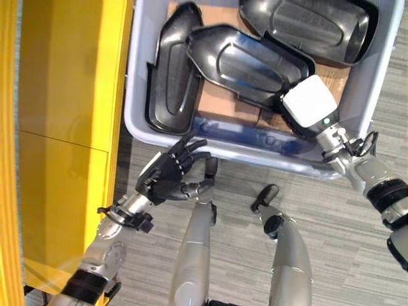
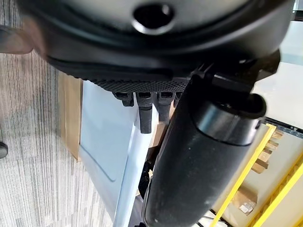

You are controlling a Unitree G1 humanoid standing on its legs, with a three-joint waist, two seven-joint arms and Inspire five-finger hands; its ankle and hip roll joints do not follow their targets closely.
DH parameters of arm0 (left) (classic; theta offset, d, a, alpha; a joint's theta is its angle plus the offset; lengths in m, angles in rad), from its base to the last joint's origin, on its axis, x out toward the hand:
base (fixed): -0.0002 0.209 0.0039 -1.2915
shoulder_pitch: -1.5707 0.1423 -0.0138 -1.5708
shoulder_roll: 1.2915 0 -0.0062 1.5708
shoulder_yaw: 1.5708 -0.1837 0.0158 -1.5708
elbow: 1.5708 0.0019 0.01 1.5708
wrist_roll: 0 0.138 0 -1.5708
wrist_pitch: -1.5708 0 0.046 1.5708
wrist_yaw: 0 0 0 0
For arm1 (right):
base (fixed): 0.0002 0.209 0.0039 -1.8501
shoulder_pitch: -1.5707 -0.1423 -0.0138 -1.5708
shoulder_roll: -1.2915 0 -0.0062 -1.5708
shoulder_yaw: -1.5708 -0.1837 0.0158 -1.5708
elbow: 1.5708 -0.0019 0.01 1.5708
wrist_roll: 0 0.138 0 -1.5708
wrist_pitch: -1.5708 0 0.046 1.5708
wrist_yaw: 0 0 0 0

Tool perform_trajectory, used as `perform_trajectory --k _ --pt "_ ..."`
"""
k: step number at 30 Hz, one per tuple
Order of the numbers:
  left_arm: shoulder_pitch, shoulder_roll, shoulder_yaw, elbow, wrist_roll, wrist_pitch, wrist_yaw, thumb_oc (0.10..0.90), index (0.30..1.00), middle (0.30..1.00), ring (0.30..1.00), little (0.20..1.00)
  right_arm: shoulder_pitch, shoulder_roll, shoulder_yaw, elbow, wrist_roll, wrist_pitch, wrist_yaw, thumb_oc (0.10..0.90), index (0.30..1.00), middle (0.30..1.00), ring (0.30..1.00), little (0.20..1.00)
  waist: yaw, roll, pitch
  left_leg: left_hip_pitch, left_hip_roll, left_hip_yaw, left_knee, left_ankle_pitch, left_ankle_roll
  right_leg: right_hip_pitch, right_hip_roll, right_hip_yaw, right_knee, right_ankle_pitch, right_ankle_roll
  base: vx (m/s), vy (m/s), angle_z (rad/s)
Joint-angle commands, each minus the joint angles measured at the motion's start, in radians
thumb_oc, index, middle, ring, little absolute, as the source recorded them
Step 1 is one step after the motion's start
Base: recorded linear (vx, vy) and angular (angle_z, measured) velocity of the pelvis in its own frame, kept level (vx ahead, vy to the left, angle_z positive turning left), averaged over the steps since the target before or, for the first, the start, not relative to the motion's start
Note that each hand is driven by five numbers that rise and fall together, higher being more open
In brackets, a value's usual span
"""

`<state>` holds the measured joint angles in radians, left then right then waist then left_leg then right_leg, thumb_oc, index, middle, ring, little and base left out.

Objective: Move parts from the plastic box to the shelf.

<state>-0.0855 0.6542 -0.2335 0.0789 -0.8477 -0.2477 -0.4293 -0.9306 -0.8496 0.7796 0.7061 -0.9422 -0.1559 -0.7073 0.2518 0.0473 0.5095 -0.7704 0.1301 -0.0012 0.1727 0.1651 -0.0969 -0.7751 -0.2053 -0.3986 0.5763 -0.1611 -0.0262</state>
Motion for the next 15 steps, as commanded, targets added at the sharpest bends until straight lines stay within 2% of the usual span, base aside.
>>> perform_trajectory --k 1,2,5,7,12,15 --pt "0.051 0.013 0.012 -0.108 -0.010 -0.037 -0.033 0.900 1.000 1.000 1.000 1.000 0.001 -0.048 -0.013 -0.048 0.007 -0.036 0.011 0.400 0.300 0.300 0.300 0.300 0.013 0.022 0.011 0.061 -0.058 0.060 0.074 -0.143 0.059 0.076 0.066 -0.002 -0.059 0.010 0.067 0.08 0.101 0.01" --pt "0.081 0.015 0.032 -0.128 -0.029 -0.037 -0.039 0.900 1.000 1.000 1.000 1.000 0.043 -0.061 -0.049 -0.142 0.002 -0.063 0.005 0.400 0.300 0.300 0.300 0.300 0.006 0.017 0.011 0.099 -0.059 0.059 0.069 -0.148 0.060 0.111 0.070 0.010 -0.071 0.009 0.067 0.06 0.063 0.02" --pt "0.117 0.013 0.057 -0.144 -0.033 -0.037 -0.059 0.900 1.000 1.000 1.000 1.000 0.089 -0.071 -0.094 -0.241 0.000 -0.092 0.013 0.400 0.300 0.300 0.300 0.300 0.000 0.011 0.011 0.140 -0.058 0.060 0.062 -0.153 0.062 0.152 0.077 0.019 -0.088 0.006 0.068 0.05 0.028 0.06" --pt "0.160 0.006 0.089 -0.164 -0.034 -0.030 -0.070 0.900 1.000 1.000 1.000 1.000 0.143 -0.085 -0.164 -0.382 -0.015 -0.153 0.038 0.400 0.300 0.300 0.300 0.300 -0.009 0.004 0.011 0.196 -0.057 0.061 0.052 -0.161 0.062 0.208 0.092 0.034 -0.111 -0.001 0.064 0.06 0.057 0.01" --pt "0.195 -0.017 0.113 -0.166 -0.034 -0.032 -0.074 0.900 1.000 1.000 1.000 1.000 0.221 -0.084 -0.246 -0.570 0.002 -0.227 0.103 0.400 0.300 0.300 0.300 0.300 -0.022 -0.004 0.011 0.266 -0.054 0.065 0.039 -0.167 0.061 0.279 0.106 0.054 -0.128 -0.014 0.061 0.05 0.042 -0.08" --pt "0.217 -0.032 0.121 -0.166 -0.033 -0.045 -0.078 0.900 1.000 1.000 1.000 1.000 0.256 -0.071 -0.303 -0.660 -0.004 -0.286 0.079 0.400 0.300 0.300 0.300 0.300 -0.027 -0.003 0.011 0.322 -0.053 0.070 0.025 -0.172 0.057 0.333 0.116 0.068 -0.153 -0.018 0.058 0.06 0.064 -0.10"
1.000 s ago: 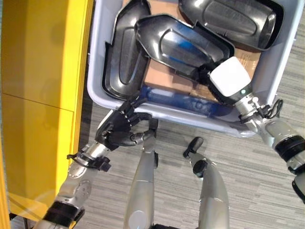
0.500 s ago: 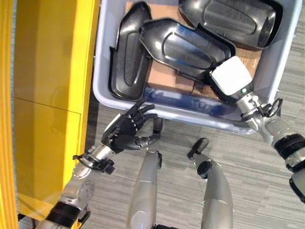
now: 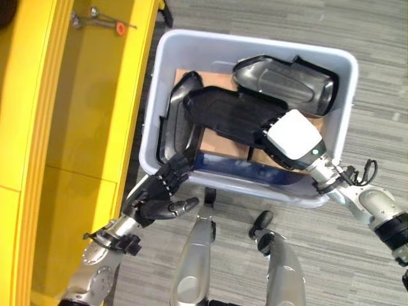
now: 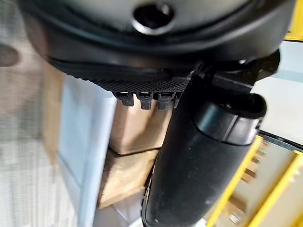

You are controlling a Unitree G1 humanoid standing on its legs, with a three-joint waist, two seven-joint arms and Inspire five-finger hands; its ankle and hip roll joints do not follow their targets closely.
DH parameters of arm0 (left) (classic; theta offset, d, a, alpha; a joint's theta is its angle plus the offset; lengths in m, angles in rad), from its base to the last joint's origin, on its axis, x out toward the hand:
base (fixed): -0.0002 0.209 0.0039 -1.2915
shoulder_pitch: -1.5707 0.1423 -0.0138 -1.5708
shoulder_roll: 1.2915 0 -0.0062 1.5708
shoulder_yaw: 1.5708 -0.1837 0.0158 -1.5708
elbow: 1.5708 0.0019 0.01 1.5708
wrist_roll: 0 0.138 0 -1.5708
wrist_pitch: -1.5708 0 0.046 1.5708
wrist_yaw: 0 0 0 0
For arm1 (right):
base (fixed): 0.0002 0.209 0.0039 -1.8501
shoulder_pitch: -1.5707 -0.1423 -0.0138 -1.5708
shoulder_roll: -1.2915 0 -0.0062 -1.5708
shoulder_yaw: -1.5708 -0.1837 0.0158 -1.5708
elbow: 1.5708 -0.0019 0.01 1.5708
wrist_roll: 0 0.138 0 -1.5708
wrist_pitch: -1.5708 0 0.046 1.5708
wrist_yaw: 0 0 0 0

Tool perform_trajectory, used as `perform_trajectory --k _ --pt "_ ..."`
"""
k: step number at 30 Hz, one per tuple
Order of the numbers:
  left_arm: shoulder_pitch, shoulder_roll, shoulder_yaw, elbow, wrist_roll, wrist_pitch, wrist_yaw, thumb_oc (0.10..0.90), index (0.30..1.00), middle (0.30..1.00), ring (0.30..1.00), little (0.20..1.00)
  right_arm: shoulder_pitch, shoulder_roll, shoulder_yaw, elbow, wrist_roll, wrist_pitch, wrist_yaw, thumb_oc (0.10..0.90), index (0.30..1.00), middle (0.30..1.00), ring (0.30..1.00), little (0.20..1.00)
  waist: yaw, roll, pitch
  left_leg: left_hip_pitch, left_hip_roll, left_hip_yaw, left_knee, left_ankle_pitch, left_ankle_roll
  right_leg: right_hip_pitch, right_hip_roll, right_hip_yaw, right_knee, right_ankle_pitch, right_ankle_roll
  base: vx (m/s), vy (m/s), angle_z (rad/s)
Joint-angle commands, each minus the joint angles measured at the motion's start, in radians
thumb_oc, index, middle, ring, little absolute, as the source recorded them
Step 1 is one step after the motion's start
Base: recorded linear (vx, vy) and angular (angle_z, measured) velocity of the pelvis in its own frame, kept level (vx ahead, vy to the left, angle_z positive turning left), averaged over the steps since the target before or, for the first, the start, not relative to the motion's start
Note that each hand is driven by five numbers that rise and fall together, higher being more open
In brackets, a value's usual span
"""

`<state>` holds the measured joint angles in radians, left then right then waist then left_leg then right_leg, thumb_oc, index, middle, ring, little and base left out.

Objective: Move parts from the plastic box to the shelf.

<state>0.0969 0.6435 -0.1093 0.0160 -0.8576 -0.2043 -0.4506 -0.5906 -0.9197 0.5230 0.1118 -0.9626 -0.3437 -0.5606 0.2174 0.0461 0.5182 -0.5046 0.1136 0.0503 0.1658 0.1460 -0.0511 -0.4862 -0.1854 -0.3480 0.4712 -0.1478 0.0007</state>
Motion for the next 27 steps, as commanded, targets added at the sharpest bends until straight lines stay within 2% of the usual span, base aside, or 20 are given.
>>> perform_trajectory --k 1,2,4,9,12,13,16,18,22,26,27 --pt "0.040 -0.032 -0.003 -0.098 -0.022 -0.100 -0.063 0.900 1.000 1.000 1.000 1.000 -0.063 0.013 -0.082 -0.104 0.024 -0.127 -0.084 0.400 0.300 0.300 0.300 0.300 0.005 0.000 0.002 0.089 -0.037 0.024 0.022 -0.155 0.011 0.077 0.100 0.024 -0.065 -0.031 0.031 -0.01 0.086 -0.10" --pt "0.033 -0.037 -0.002 -0.100 -0.024 -0.103 -0.067 0.900 1.000 1.000 1.000 1.000 -0.065 0.018 -0.097 -0.118 0.029 -0.137 -0.088 0.400 0.300 0.300 0.300 0.300 0.005 0.002 0.002 0.078 -0.033 0.030 0.017 -0.133 0.016 0.070 0.103 0.014 -0.079 -0.009 0.020 -0.01 0.097 -0.10" --pt "0.045 -0.048 0.002 -0.118 -0.030 -0.109 -0.074 0.900 1.000 1.000 1.000 1.000 -0.037 0.033 -0.145 -0.172 0.055 -0.178 -0.074 0.400 0.300 0.300 0.300 0.300 0.001 0.009 0.002 0.119 -0.032 0.034 0.003 -0.134 0.015 0.114 0.108 0.019 -0.101 -0.010 0.020 0.02 0.080 -0.09" --pt "0.072 -0.064 -0.005 -0.138 -0.039 -0.118 -0.086 0.900 1.000 1.000 1.000 1.000 0.019 0.074 -0.218 -0.252 0.101 -0.212 -0.021 0.400 0.300 0.300 0.300 0.300 -0.003 0.028 0.002 0.204 -0.037 0.032 -0.027 -0.134 0.013 0.201 0.105 0.033 -0.129 -0.014 0.022 0.05 0.076 -0.05" --pt "0.090 -0.081 -0.004 -0.145 -0.035 -0.130 -0.096 0.900 1.000 1.000 1.000 1.000 0.071 0.127 -0.260 -0.293 0.257 -0.209 0.063 0.400 0.300 0.300 0.300 0.300 -0.008 0.040 0.001 0.302 -0.037 0.033 -0.060 -0.133 0.013 0.308 0.091 0.035 -0.167 -0.013 0.026 0.07 0.098 -0.02" --pt "0.091 -0.081 -0.005 -0.145 -0.034 -0.133 -0.095 0.900 1.000 1.000 1.000 1.000 0.076 0.131 -0.261 -0.296 0.271 -0.211 0.066 0.400 0.300 0.300 0.300 0.300 -0.009 0.039 -0.002 0.308 -0.036 0.034 -0.062 -0.133 0.013 0.315 0.090 0.035 -0.171 -0.012 0.026 0.06 0.093 0.00" --pt "0.097 -0.090 -0.009 -0.155 -0.030 -0.144 -0.078 0.900 1.000 1.000 1.000 1.000 0.141 0.179 -0.263 -0.339 0.474 -0.162 0.185 0.400 0.300 0.300 0.300 0.300 -0.025 0.038 -0.039 0.350 -0.033 0.038 -0.081 -0.130 0.010 0.362 0.081 0.039 -0.202 -0.005 0.030 0.07 0.098 0.02" --pt "0.113 -0.101 -0.002 -0.160 -0.027 -0.147 -0.051 0.900 1.000 1.000 1.000 1.000 0.245 0.233 -0.264 -0.346 0.651 -0.124 0.261 0.400 0.300 0.300 0.300 0.300 -0.042 0.036 -0.080 0.393 -0.032 0.043 -0.096 -0.131 0.009 0.409 0.070 0.047 -0.235 0.005 0.038 0.10 0.117 0.01" --pt "0.137 -0.118 0.009 -0.157 -0.011 -0.149 -0.038 0.900 1.000 1.000 1.000 1.000 0.344 0.288 -0.252 -0.342 0.756 -0.105 0.295 0.400 0.300 0.300 0.300 0.300 -0.053 0.028 -0.130 0.430 -0.035 0.050 -0.100 -0.136 0.011 0.453 0.055 0.046 -0.269 0.022 0.048 0.04 0.029 0.01" --pt "0.182 -0.157 0.050 -0.150 -0.008 -0.123 0.004 0.900 1.000 1.000 1.000 1.000 0.474 0.383 -0.246 -0.330 0.945 -0.087 0.427 0.400 0.300 0.300 0.300 0.300 -0.065 0.014 -0.218 0.478 -0.039 0.053 -0.107 -0.143 0.013 0.512 0.043 0.036 -0.312 0.042 0.055 0.09 -0.047 -0.03" --pt "0.187 -0.160 0.054 -0.150 -0.008 -0.119 0.006 0.900 1.000 1.000 1.000 1.000 0.484 0.387 -0.245 -0.333 0.951 -0.084 0.433 0.400 0.300 0.300 0.300 0.300 -0.066 0.013 -0.223 0.482 -0.038 0.052 -0.109 -0.143 0.013 0.516 0.043 0.035 -0.315 0.043 0.055 0.04 -0.061 -0.02"
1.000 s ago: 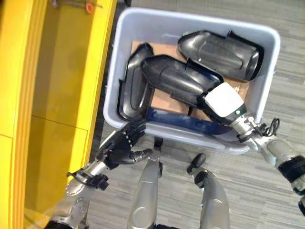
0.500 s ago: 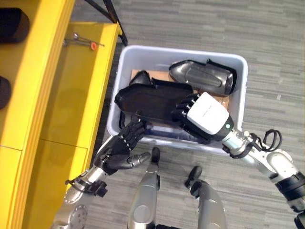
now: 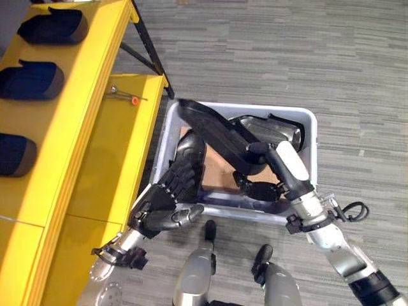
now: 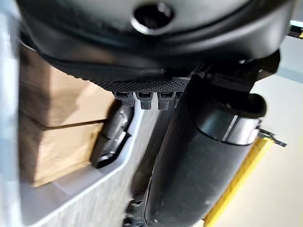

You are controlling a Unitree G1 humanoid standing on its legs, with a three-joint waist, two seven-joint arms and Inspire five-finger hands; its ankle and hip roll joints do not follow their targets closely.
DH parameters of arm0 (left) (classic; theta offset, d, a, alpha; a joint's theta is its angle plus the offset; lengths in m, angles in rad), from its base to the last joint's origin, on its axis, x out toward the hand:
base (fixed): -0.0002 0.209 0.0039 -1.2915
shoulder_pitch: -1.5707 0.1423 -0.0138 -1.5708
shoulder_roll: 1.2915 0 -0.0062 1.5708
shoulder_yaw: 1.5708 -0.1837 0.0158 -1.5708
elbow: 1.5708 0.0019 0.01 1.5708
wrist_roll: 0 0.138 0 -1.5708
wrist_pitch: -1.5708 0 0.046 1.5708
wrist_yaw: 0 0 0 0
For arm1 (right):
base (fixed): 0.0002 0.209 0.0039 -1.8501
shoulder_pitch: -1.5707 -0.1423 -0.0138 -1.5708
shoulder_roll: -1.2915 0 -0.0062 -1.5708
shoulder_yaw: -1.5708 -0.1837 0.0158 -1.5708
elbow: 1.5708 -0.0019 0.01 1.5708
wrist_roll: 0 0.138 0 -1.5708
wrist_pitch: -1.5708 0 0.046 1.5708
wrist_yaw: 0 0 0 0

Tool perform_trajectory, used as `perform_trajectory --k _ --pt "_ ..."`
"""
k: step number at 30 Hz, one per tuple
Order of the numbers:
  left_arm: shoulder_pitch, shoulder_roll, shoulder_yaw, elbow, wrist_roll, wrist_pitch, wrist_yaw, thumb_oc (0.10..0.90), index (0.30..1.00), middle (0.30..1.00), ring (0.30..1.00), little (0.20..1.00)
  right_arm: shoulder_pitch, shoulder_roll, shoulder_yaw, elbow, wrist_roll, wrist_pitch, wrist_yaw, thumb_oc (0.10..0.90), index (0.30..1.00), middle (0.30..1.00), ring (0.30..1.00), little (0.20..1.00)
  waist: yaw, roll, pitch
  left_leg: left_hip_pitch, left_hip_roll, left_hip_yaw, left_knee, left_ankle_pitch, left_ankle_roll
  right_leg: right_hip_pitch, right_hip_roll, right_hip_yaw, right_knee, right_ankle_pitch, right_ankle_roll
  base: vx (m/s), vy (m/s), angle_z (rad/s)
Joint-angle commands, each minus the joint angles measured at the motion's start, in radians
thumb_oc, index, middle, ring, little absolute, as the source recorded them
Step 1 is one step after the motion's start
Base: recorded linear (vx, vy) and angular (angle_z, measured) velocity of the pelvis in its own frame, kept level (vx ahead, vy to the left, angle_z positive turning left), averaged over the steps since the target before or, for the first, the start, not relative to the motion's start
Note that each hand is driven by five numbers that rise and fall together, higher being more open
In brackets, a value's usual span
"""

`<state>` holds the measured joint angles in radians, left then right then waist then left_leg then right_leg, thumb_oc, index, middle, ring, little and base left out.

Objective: Move parts from the plastic box to the shelf.

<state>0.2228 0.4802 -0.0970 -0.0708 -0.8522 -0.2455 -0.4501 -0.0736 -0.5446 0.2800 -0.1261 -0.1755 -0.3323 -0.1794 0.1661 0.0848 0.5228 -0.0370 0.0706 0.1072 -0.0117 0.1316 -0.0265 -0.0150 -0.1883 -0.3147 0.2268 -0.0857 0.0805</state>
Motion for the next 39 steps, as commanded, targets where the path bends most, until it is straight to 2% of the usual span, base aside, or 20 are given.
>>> perform_trajectory --k 1,2,3,5,8,9,10,12,13,16,19,20,22,24,28,30,33,34,37,39 --pt "0.067 0.000 0.046 -0.062 -0.011 -0.074 0.012 0.900 1.000 1.000 1.000 1.000 -0.022 0.018 0.000 -0.097 0.187 -0.091 0.058 0.400 0.300 0.300 0.300 0.300 -0.015 -0.027 -0.234 0.019 0.005 -0.005 0.067 -0.128 -0.012 0.049 0.046 0.001 -0.074 -0.018 -0.024 0.04 -0.126 0.05" --pt "0.095 -0.016 0.071 -0.051 -0.008 -0.064 0.019 0.900 1.000 1.000 1.000 1.000 0.028 0.055 -0.003 -0.103 0.272 -0.079 0.102 0.400 0.300 0.300 0.300 0.300 -0.013 -0.033 -0.261 0.039 0.003 -0.009 0.061 -0.132 -0.013 0.075 0.047 -0.003 -0.091 -0.016 -0.024 0.03 -0.118 0.04" --pt "0.095 -0.016 0.071 -0.051 -0.009 -0.064 0.019 0.900 1.000 1.000 1.000 1.000 0.028 0.055 -0.004 -0.104 0.273 -0.078 0.103 0.400 0.300 0.300 0.300 0.300 -0.013 -0.033 -0.261 0.040 0.003 -0.009 0.060 -0.132 -0.013 0.076 0.047 -0.003 -0.092 -0.016 -0.024 0.03 -0.177 0.03" --pt "0.126 -0.037 0.103 -0.040 -0.033 -0.041 0.010 0.900 1.000 1.000 1.000 1.000 0.055 0.088 -0.002 -0.097 0.408 -0.025 0.156 0.400 0.300 0.300 0.300 0.300 -0.004 -0.031 -0.282 0.063 0.006 -0.025 0.041 -0.127 -0.019 0.105 0.057 -0.009 -0.106 -0.024 -0.034 0.00 -0.155 0.08" --pt "0.140 -0.072 0.099 -0.015 -0.052 -0.013 0.001 0.900 1.000 1.000 1.000 1.000 0.039 0.142 0.039 -0.079 0.457 0.030 0.185 0.400 0.300 0.300 0.300 0.300 0.016 -0.020 -0.294 0.067 0.046 -0.043 -0.033 -0.055 -0.052 0.135 0.069 -0.033 -0.131 -0.025 -0.041 -0.07 -0.117 0.31" --pt "0.131 -0.079 0.082 0.001 -0.064 -0.004 -0.029 0.900 1.000 1.000 1.000 1.000 0.032 0.150 0.057 -0.090 0.440 0.057 0.185 0.400 0.300 0.300 0.300 0.300 0.013 -0.017 -0.296 0.046 0.071 0.004 -0.033 -0.031 -0.067 0.139 0.066 -0.060 -0.134 -0.025 -0.042 -0.23 -0.089 0.33" --pt "0.103 -0.080 0.056 0.022 -0.103 0.005 -0.067 0.900 1.000 1.000 1.000 1.000 0.028 0.144 0.056 -0.107 0.410 0.050 0.157 0.400 0.300 0.300 0.300 0.300 -0.007 -0.023 -0.292 0.036 0.101 0.126 0.001 -0.040 -0.068 0.143 0.051 -0.122 -0.127 -0.031 -0.046 -0.20 -0.047 0.71" --pt "0.076 -0.089 0.030 0.036 -0.185 0.015 -0.106 0.900 1.000 1.000 1.000 1.000 0.027 0.127 0.052 -0.122 0.399 0.037 0.143 0.400 0.300 0.300 0.300 0.300 -0.029 -0.042 -0.288 0.047 0.120 0.220 0.085 -0.100 -0.062 0.135 0.027 -0.159 -0.106 -0.040 -0.043 -0.24 0.032 1.94" --pt "0.058 -0.090 0.011 0.045 -0.196 -0.017 -0.104 0.900 1.000 1.000 1.000 1.000 0.017 0.118 0.051 -0.123 0.410 0.038 0.154 0.400 0.300 0.300 0.300 0.300 -0.043 -0.060 -0.286 0.048 0.122 0.262 0.154 -0.144 -0.048 0.122 0.011 -0.172 -0.098 -0.030 -0.045 -0.26 0.077 1.31" --pt "0.007 -0.094 -0.023 0.059 -0.172 -0.053 -0.061 0.900 1.000 1.000 1.000 1.000 -0.024 0.103 0.045 -0.099 0.437 0.018 0.178 0.400 0.300 0.300 0.300 0.300 -0.052 -0.091 -0.287 0.048 0.135 0.293 0.301 -0.180 -0.033 0.107 -0.005 -0.191 -0.090 -0.014 -0.050 -0.25 0.150 0.41" --pt "-0.028 -0.093 -0.030 0.054 -0.114 -0.047 -0.013 0.900 1.000 1.000 1.000 1.000 -0.046 0.099 0.041 -0.095 0.446 0.014 0.189 0.400 0.300 0.300 0.300 0.300 -0.057 -0.089 -0.306 0.090 0.115 0.283 0.274 -0.196 -0.028 0.080 -0.012 -0.191 -0.083 0.004 -0.042 -0.14 0.247 0.30" --pt "-0.041 -0.085 -0.035 0.055 -0.089 -0.041 0.003 0.900 1.000 1.000 1.000 1.000 -0.052 0.100 0.041 -0.096 0.451 0.022 0.182 0.400 0.300 0.300 0.300 0.300 -0.054 -0.082 -0.314 0.108 0.086 0.268 0.209 -0.224 -0.017 0.072 -0.015 -0.185 -0.080 0.015 -0.031 -0.10 0.272 0.11" --pt "-0.041 -0.071 -0.038 0.047 -0.058 -0.026 0.004 0.900 1.000 1.000 1.000 1.000 -0.060 0.108 0.037 -0.093 0.464 0.035 0.170 0.400 0.300 0.300 0.300 0.300 -0.053 -0.072 -0.320 0.147 0.071 0.275 0.131 -0.225 -0.015 0.073 -0.026 -0.191 -0.083 0.030 -0.010 -0.13 0.340 0.12" --pt "-0.030 -0.043 -0.039 0.029 -0.021 -0.022 -0.002 0.900 1.000 1.000 1.000 1.000 -0.056 0.111 0.021 -0.108 0.483 0.061 0.157 0.400 0.300 0.300 0.300 0.300 -0.045 -0.060 -0.331 0.176 0.061 0.276 0.046 -0.205 -0.015 0.080 -0.043 -0.207 -0.100 0.052 0.017 -0.20 0.394 0.30" --pt "0.001 -0.030 -0.020 -0.001 -0.150 0.022 -0.032 0.900 1.000 1.000 1.000 1.000 -0.021 0.125 0.017 -0.130 0.519 0.116 0.153 0.400 0.300 0.300 0.300 0.300 -0.022 -0.054 -0.343 0.205 0.032 0.280 -0.037 -0.185 -0.005 0.098 -0.099 -0.250 -0.146 0.114 0.064 -0.16 0.296 0.44" --pt "-0.004 -0.033 -0.026 0.012 -0.083 0.030 -0.035 0.900 1.000 1.000 1.000 1.000 -0.013 0.149 0.021 -0.112 0.515 0.106 0.137 0.400 0.300 0.300 0.300 0.300 -0.011 -0.059 -0.346 0.209 0.012 0.275 -0.063 -0.182 0.008 0.106 -0.124 -0.267 -0.166 0.151 0.081 -0.15 0.257 0.45" --pt "-0.013 -0.031 -0.046 0.023 -0.106 0.028 -0.045 0.900 1.000 1.000 1.000 1.000 0.002 0.153 0.009 -0.097 0.538 0.090 0.147 0.400 0.300 0.300 0.300 0.300 -0.018 -0.066 -0.350 0.189 -0.012 0.234 -0.067 -0.185 0.027 0.094 -0.106 -0.212 -0.169 0.143 0.084 -0.13 0.162 0.58" --pt "-0.028 -0.025 -0.058 0.032 -0.092 0.023 -0.061 0.900 1.000 1.000 1.000 1.000 0.016 0.154 0.006 -0.100 0.522 0.071 0.136 0.400 0.300 0.300 0.300 0.300 -0.040 -0.070 -0.355 0.172 -0.028 0.187 -0.067 -0.185 0.042 0.075 -0.081 -0.124 -0.157 0.123 0.080 -0.09 0.108 0.57" --pt "-0.055 -0.015 -0.081 0.052 -0.098 0.011 -0.083 0.900 1.000 1.000 1.000 1.000 0.041 0.154 -0.014 -0.104 0.520 0.044 0.136 0.400 0.300 0.300 0.300 0.300 -0.087 -0.085 -0.363 0.129 -0.047 0.102 -0.057 -0.168 0.068 0.041 -0.002 0.050 -0.132 0.085 0.052 -0.07 0.045 1.00" --pt "-0.066 -0.019 -0.085 0.042 -0.120 0.009 -0.076 0.900 1.000 1.000 1.000 1.000 0.050 0.144 -0.029 -0.103 0.535 0.029 0.149 0.400 0.300 0.300 0.300 0.300 -0.099 -0.095 -0.374 0.115 -0.056 0.064 -0.054 -0.168 0.069 0.043 0.060 0.089 -0.117 0.046 0.022 0.04 0.026 1.27"
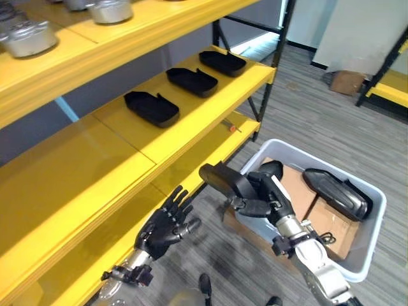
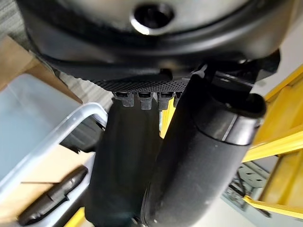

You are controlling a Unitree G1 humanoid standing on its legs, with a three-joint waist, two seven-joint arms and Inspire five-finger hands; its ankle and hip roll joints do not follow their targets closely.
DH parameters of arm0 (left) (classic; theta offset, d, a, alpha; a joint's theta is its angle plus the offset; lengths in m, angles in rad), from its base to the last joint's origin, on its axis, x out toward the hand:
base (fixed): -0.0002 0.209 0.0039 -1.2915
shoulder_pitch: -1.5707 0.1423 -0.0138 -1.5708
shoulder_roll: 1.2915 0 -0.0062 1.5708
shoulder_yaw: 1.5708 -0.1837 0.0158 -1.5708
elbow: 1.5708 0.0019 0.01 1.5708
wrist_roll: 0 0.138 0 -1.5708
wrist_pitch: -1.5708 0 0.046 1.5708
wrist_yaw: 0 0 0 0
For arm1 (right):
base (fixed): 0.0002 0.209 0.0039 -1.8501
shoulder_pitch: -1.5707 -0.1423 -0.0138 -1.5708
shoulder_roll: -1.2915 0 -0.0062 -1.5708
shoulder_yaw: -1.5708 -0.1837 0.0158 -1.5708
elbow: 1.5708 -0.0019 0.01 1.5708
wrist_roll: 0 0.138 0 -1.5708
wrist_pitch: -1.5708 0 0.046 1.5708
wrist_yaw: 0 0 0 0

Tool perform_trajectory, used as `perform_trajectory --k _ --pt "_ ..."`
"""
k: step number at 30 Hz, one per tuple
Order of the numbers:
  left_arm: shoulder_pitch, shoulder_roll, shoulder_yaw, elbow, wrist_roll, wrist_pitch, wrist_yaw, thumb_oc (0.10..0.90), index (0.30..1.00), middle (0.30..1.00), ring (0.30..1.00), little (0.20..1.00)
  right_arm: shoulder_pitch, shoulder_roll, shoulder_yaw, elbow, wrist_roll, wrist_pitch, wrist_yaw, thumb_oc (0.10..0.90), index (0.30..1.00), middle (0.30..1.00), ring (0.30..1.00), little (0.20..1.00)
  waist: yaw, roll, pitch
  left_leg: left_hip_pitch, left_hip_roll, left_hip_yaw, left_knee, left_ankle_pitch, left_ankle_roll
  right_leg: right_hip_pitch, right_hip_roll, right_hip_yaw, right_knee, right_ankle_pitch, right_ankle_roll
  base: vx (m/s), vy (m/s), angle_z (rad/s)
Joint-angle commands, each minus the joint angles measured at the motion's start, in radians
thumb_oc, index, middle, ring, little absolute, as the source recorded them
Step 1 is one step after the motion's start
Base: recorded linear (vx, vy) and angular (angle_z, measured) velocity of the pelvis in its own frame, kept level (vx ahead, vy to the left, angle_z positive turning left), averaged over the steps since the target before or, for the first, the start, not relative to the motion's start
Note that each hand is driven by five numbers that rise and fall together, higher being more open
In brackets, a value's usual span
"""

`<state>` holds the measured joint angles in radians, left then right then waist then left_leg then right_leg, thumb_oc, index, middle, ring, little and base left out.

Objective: Move parts from the plastic box to the shelf.

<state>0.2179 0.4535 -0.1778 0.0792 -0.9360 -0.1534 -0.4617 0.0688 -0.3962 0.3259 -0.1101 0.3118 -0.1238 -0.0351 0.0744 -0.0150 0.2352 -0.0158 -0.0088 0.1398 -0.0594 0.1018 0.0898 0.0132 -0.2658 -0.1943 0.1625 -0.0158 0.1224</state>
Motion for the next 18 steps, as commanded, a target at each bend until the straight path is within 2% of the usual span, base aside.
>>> perform_trajectory --k 1,4,6,7,10,13,15,17,18 --pt "-0.062 0.000 -0.002 -0.121 -0.031 -0.084 -0.041 0.900 1.000 1.000 1.000 1.000 -0.096 -0.008 -0.082 -0.112 0.042 -0.186 0.011 0.400 0.300 0.300 0.300 0.300 -0.007 0.000 -0.089 0.091 0.019 0.021 -0.007 -0.135 -0.050 0.020 0.167 -0.030 -0.046 -0.043 -0.036 0.05 0.016 0.69" --pt "-0.066 -0.017 -0.002 -0.147 -0.004 -0.090 0.001 0.900 1.000 1.000 1.000 1.000 -0.108 -0.021 -0.093 -0.115 0.017 -0.196 0.011 0.400 0.300 0.300 0.300 0.300 -0.008 -0.012 -0.092 0.086 -0.003 -0.007 -0.007 -0.132 -0.054 0.033 0.230 -0.011 -0.066 -0.062 -0.066 0.05 -0.003 0.24" --pt "-0.088 -0.030 -0.018 -0.158 0.013 -0.093 0.015 0.900 1.000 1.000 1.000 1.000 -0.118 -0.029 -0.087 -0.129 -0.050 -0.215 -0.016 0.400 0.300 0.300 0.300 0.300 -0.028 -0.018 -0.090 0.073 -0.030 -0.059 0.013 -0.133 -0.052 0.035 0.263 0.085 -0.116 -0.040 -0.080 0.06 -0.037 0.29" --pt "-0.108 -0.041 -0.024 -0.147 0.024 -0.121 0.034 0.900 1.000 1.000 1.000 1.000 -0.118 -0.036 -0.086 -0.146 -0.098 -0.250 -0.013 0.400 0.300 0.300 0.300 0.300 -0.035 -0.020 -0.089 0.055 -0.039 -0.089 0.028 -0.134 -0.054 0.038 0.268 0.121 -0.147 -0.021 -0.084 0.02 -0.086 0.82" --pt "-0.101 -0.058 -0.010 -0.147 0.043 -0.145 0.062 0.900 1.000 1.000 1.000 1.000 -0.118 -0.039 -0.082 -0.152 -0.125 -0.286 0.014 0.400 0.300 0.300 0.300 0.300 -0.028 -0.018 -0.091 0.051 -0.041 -0.087 0.037 -0.136 -0.061 0.050 0.256 0.118 -0.185 0.000 -0.078 0.04 -0.077 0.61" --pt "-0.073 -0.056 0.014 -0.158 0.093 -0.178 0.074 0.900 1.000 1.000 1.000 1.000 -0.120 -0.042 -0.075 -0.156 -0.126 -0.310 0.037 0.400 0.300 0.300 0.300 0.300 -0.019 -0.015 -0.096 0.044 -0.053 -0.055 0.100 -0.170 -0.065 0.063 0.236 0.098 -0.220 0.017 -0.071 0.07 -0.068 -0.04" --pt "-0.071 -0.052 0.022 -0.163 0.102 -0.187 0.080 0.900 1.000 1.000 1.000 1.000 -0.125 -0.050 -0.068 -0.164 -0.131 -0.318 0.034 0.400 0.300 0.300 0.300 0.300 -0.016 -0.016 -0.089 0.001 -0.057 -0.015 0.196 -0.198 -0.072 0.069 0.215 0.068 -0.232 0.026 -0.073 0.00 -0.039 0.09" --pt "-0.087 -0.052 0.012 -0.163 0.117 -0.186 0.084 0.900 1.000 1.000 1.000 1.000 -0.130 -0.058 -0.061 -0.170 -0.152 -0.309 -0.006 0.400 0.300 0.300 0.300 0.300 -0.028 -0.018 -0.078 -0.036 -0.016 0.075 0.268 -0.216 -0.086 0.071 0.191 0.020 -0.226 0.026 -0.078 -0.04 0.026 0.55" --pt "-0.102 -0.051 0.000 -0.164 0.138 -0.194 0.100 0.900 1.000 1.000 1.000 1.000 -0.146 -0.055 -0.048 -0.147 -0.168 -0.312 -0.033 0.400 0.300 0.300 0.300 0.300 -0.043 -0.008 -0.076 -0.027 0.029 0.126 0.256 -0.206 -0.099 0.063 0.181 -0.015 -0.207 0.015 -0.083 0.01 0.134 1.20"
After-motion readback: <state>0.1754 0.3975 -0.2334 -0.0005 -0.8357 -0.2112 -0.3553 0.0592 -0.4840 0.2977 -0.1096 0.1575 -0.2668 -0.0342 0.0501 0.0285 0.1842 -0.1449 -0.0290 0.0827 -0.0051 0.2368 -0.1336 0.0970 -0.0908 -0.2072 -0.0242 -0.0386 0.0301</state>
